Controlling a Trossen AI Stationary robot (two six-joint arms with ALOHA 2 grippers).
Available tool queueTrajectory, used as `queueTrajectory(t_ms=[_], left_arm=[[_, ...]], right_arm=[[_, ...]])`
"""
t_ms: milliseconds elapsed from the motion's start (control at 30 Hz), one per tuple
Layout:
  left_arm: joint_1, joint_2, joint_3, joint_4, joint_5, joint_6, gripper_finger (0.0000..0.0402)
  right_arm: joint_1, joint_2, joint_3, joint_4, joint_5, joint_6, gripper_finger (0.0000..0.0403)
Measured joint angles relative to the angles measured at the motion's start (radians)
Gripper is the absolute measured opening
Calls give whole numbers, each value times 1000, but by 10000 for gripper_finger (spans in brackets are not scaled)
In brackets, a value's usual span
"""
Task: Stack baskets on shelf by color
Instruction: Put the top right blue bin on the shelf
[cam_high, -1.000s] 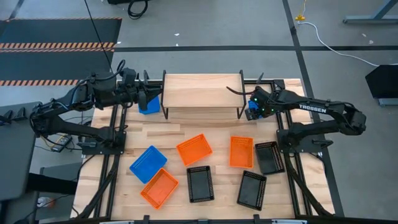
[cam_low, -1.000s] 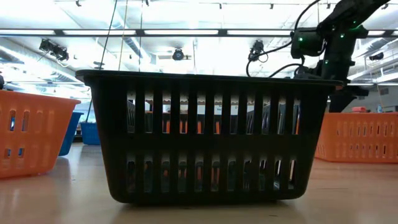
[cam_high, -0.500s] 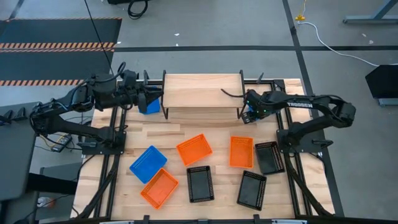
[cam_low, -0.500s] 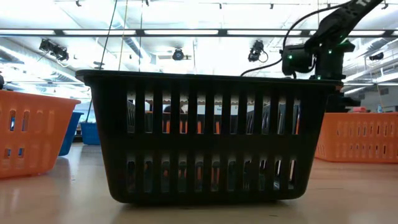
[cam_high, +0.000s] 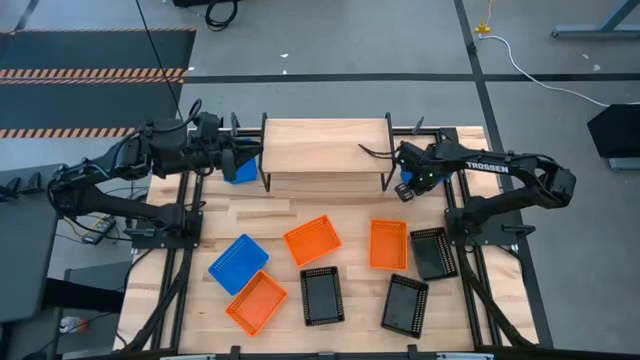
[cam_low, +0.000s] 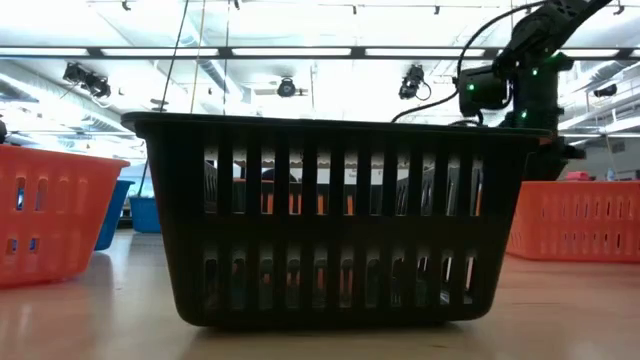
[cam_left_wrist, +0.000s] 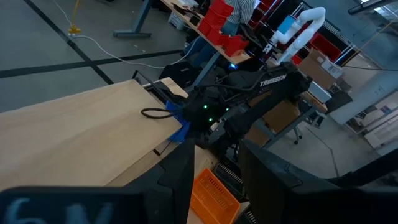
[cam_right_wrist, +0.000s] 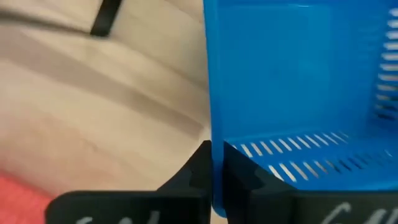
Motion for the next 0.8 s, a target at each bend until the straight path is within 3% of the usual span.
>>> queueTrajectory(t_ms=[233,400,800], left_arm=[[0,0,0,0,0,1,133],[0,0,0,0,0,2,133],[0,0,0,0,0,27,133]], right_arm=[[-28,-62,143,-200,25,-74,12],[-53,-90,274,-326,85,-91,22],[-46,-38,730,-348,80,-382,17]])
